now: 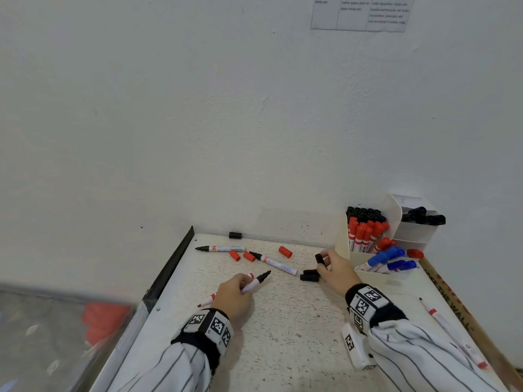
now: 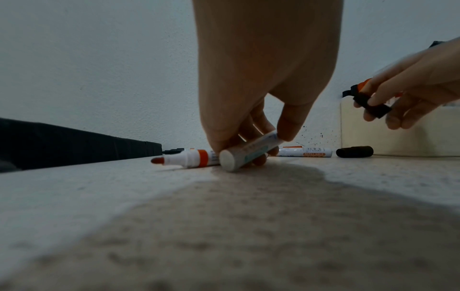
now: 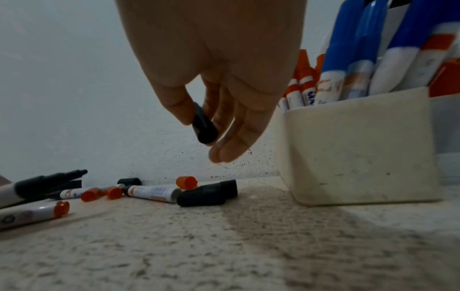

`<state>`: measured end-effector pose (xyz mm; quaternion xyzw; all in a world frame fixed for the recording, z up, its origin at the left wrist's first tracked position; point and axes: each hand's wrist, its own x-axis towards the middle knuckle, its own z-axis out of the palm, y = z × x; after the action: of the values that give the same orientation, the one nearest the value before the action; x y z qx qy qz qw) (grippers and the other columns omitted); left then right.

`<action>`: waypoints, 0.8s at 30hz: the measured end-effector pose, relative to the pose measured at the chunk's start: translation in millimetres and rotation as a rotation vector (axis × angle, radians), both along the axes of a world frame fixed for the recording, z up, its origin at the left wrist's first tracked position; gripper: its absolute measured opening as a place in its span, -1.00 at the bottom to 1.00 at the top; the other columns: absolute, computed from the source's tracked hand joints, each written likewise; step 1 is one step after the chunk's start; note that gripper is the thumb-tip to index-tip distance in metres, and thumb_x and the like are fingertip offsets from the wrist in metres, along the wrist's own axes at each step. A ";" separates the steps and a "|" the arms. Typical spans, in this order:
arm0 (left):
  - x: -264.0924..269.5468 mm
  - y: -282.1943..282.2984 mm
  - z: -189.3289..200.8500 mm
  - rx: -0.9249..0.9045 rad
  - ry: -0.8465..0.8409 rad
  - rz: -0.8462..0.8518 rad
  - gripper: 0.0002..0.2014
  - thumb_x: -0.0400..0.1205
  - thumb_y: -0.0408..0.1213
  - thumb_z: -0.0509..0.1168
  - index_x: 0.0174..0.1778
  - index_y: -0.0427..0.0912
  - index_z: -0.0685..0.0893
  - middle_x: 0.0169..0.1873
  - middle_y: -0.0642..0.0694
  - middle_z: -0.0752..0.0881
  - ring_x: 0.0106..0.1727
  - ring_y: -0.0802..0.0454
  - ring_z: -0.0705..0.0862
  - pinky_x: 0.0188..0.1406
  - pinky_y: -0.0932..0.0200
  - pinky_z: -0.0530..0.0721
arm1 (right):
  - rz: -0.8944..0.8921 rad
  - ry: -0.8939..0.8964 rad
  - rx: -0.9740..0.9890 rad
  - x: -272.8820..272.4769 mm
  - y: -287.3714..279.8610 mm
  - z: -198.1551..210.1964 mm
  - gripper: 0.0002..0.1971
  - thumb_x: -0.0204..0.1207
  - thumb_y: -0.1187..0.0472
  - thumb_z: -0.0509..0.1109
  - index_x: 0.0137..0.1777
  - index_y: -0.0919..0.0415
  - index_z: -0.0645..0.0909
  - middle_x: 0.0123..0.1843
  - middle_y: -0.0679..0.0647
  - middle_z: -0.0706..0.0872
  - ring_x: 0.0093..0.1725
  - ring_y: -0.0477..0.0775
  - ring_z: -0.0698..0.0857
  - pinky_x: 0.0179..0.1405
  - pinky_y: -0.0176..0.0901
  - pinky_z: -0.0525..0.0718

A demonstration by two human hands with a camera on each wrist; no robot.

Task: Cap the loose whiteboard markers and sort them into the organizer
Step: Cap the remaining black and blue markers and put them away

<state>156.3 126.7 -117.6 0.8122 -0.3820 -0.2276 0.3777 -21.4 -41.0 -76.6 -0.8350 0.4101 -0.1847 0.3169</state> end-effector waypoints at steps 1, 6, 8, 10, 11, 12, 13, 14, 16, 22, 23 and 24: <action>-0.1 0.1 -0.3 -0.013 -0.005 -0.017 -0.81 0.62 -0.30 0.17 0.10 -0.03 0.59 -0.07 0.02 0.66 -0.03 0.10 0.60 -0.10 0.25 0.53 | 0.026 0.004 0.020 -3.2 1.9 0.6 -0.80 0.59 0.33 0.23 0.18 0.15 0.46 -0.02 0.12 0.59 -0.09 0.05 0.54 -0.13 -0.27 0.40; -3.8 1.0 2.6 -0.035 -0.057 -0.162 -0.80 0.67 -0.24 0.17 0.17 -0.03 0.58 -0.03 0.06 0.64 0.00 0.11 0.59 -0.17 0.37 0.48 | 0.220 0.117 -0.070 -6.7 14.7 -7.0 -0.70 0.57 0.31 0.29 0.28 0.10 0.57 0.04 0.02 0.52 0.04 -0.04 0.49 0.06 -0.34 0.36; -4.4 1.4 4.1 -0.016 -0.064 -0.197 -0.79 0.66 -0.23 0.17 0.19 -0.03 0.58 -0.04 0.07 0.63 0.01 0.10 0.59 -0.08 0.31 0.49 | 0.241 0.118 -0.075 -3.5 21.3 -11.6 -0.69 0.56 0.28 0.32 0.29 0.08 0.59 -0.04 -0.04 0.45 0.02 -0.07 0.46 0.09 -0.35 0.36; -4.4 1.7 4.3 -0.012 -0.061 -0.241 -0.79 0.67 -0.20 0.18 0.20 -0.02 0.59 -0.05 0.07 0.63 0.02 0.10 0.59 -0.05 0.32 0.48 | 0.248 0.070 -0.093 0.5 27.8 -14.2 -0.71 0.53 0.27 0.36 0.24 0.09 0.62 -0.06 -0.12 0.46 0.02 -0.10 0.48 0.12 -0.36 0.41; -4.1 1.9 4.2 -0.018 -0.059 -0.259 -0.79 0.67 -0.20 0.19 0.19 -0.01 0.59 -0.05 0.07 0.62 0.02 0.11 0.58 -0.07 0.34 0.47 | 0.258 0.053 -0.102 2.8 30.7 -14.9 -0.74 0.52 0.26 0.38 0.20 0.11 0.63 -0.06 -0.12 0.48 0.02 -0.11 0.49 0.10 -0.40 0.41; -3.6 2.2 4.0 -0.023 -0.056 -0.270 -0.81 0.66 -0.22 0.20 0.17 0.01 0.59 -0.05 0.07 0.62 0.00 0.12 0.57 -0.09 0.37 0.47 | 0.274 0.047 -0.106 5.0 33.0 -15.4 -0.76 0.51 0.26 0.39 0.17 0.12 0.64 -0.05 -0.10 0.50 0.02 -0.10 0.50 0.04 -0.46 0.39; -3.6 2.1 4.3 -0.028 -0.055 -0.278 -0.82 0.66 -0.25 0.21 0.14 0.04 0.58 -0.06 0.08 0.62 -0.01 0.12 0.57 -0.11 0.38 0.47 | 0.286 0.047 -0.106 6.4 35.3 -14.9 -0.77 0.51 0.25 0.39 0.16 0.14 0.65 -0.03 -0.07 0.52 0.02 -0.10 0.50 -0.01 -0.51 0.36; -3.5 1.8 4.1 -0.035 -0.055 -0.282 -0.81 0.65 -0.28 0.21 0.12 0.05 0.58 -0.06 0.09 0.63 -0.02 0.12 0.57 -0.12 0.38 0.47 | 0.289 0.049 -0.106 7.8 36.7 -14.4 -0.78 0.51 0.25 0.39 0.15 0.14 0.65 -0.01 -0.04 0.55 0.02 -0.10 0.49 -0.02 -0.51 0.35; -3.8 1.4 4.3 -0.036 -0.057 -0.290 -0.78 0.65 -0.31 0.21 0.16 0.02 0.60 -0.05 0.09 0.63 0.00 0.13 0.57 -0.13 0.42 0.45 | 0.275 0.049 -0.103 9.0 37.6 -13.5 -0.78 0.51 0.25 0.39 0.16 0.15 0.65 0.05 0.04 0.61 0.02 -0.09 0.50 0.04 -0.42 0.39; -3.4 0.6 3.4 0.006 -0.040 -0.250 -0.78 0.69 -0.24 0.18 0.22 -0.02 0.60 -0.01 0.06 0.62 0.06 0.09 0.56 0.00 0.31 0.44 | 0.223 0.035 -0.145 9.1 38.7 -17.9 -0.68 0.60 0.30 0.25 0.33 0.11 0.54 0.06 0.05 0.57 0.09 -0.01 0.48 0.09 -0.31 0.36; -3.5 0.6 3.3 0.012 -0.047 -0.243 -0.77 0.69 -0.25 0.17 0.24 -0.04 0.59 -0.01 0.05 0.61 0.05 0.10 0.55 0.00 0.31 0.42 | 0.193 0.003 -0.134 9.2 39.0 -17.9 -0.72 0.60 0.31 0.25 0.28 0.12 0.55 0.05 0.03 0.56 0.08 0.00 0.51 0.09 -0.30 0.40; -3.5 0.8 2.8 0.013 -0.054 -0.240 -0.77 0.69 -0.25 0.17 0.24 -0.05 0.59 0.00 0.05 0.61 0.05 0.10 0.55 0.00 0.32 0.42 | 0.151 -0.048 -0.109 9.3 39.5 -17.5 -0.78 0.58 0.32 0.27 0.18 0.11 0.54 0.03 0.01 0.56 0.02 -0.01 0.54 0.05 -0.31 0.45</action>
<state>152.8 127.5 -114.8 0.7689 -0.4851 -0.2517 0.3318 -12.1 -1.5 -94.1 -0.8748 0.3278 -0.2024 0.2938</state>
